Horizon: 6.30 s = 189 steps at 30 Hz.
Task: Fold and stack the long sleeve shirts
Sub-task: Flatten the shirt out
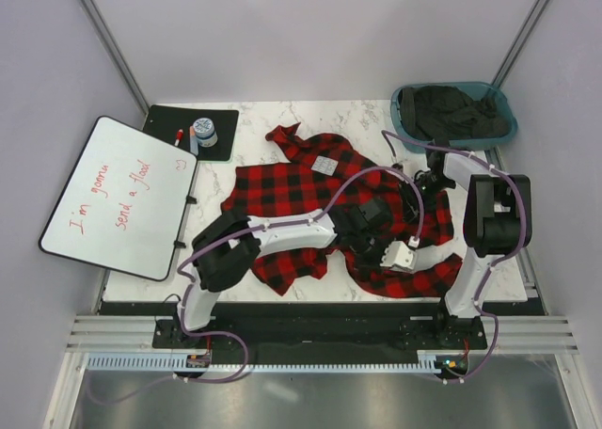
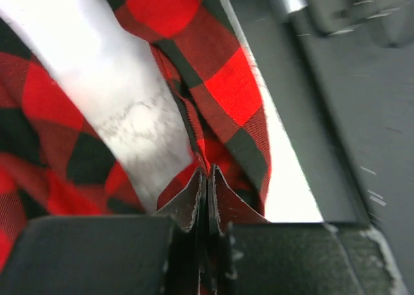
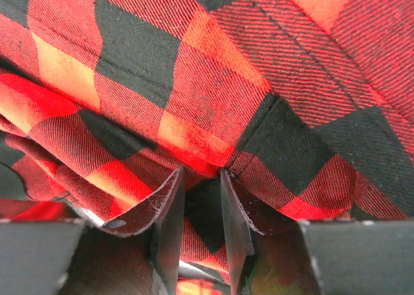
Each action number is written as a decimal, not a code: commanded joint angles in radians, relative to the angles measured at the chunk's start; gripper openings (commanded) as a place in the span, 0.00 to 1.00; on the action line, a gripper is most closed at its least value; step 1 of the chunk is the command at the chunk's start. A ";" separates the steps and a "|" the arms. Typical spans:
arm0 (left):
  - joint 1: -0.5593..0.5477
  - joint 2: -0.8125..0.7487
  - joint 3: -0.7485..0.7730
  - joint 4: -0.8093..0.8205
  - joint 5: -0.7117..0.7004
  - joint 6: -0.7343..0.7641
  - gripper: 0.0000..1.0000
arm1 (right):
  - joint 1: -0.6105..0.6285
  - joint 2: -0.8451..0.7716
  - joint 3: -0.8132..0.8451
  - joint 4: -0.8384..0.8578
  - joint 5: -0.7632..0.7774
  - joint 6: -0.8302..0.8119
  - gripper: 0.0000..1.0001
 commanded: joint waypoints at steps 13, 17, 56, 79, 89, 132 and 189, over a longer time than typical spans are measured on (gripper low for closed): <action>0.030 -0.711 -0.186 0.183 0.471 -0.257 0.05 | -0.003 0.018 0.010 0.072 0.119 -0.008 0.39; -0.005 -0.741 -0.277 0.117 0.503 -0.146 0.30 | -0.001 -0.004 0.009 0.052 0.109 -0.026 0.44; 0.856 -0.642 -0.521 -0.416 -0.097 0.203 0.41 | 0.009 -0.333 -0.089 -0.138 0.122 -0.154 0.49; 0.734 -0.916 -0.928 -0.485 -0.249 0.284 0.38 | 0.224 -0.534 -0.426 -0.230 0.264 -0.357 0.46; 0.771 -0.593 -0.508 -0.331 -0.187 0.051 0.43 | 0.221 -0.224 0.001 -0.059 0.217 -0.166 0.46; 0.863 -0.621 -0.501 -0.069 -0.229 -0.375 0.71 | 0.578 0.103 0.372 0.282 0.464 0.175 0.48; 0.926 -0.366 -0.394 -0.013 -0.268 -0.386 0.39 | 0.282 0.145 0.649 0.171 0.445 0.003 0.31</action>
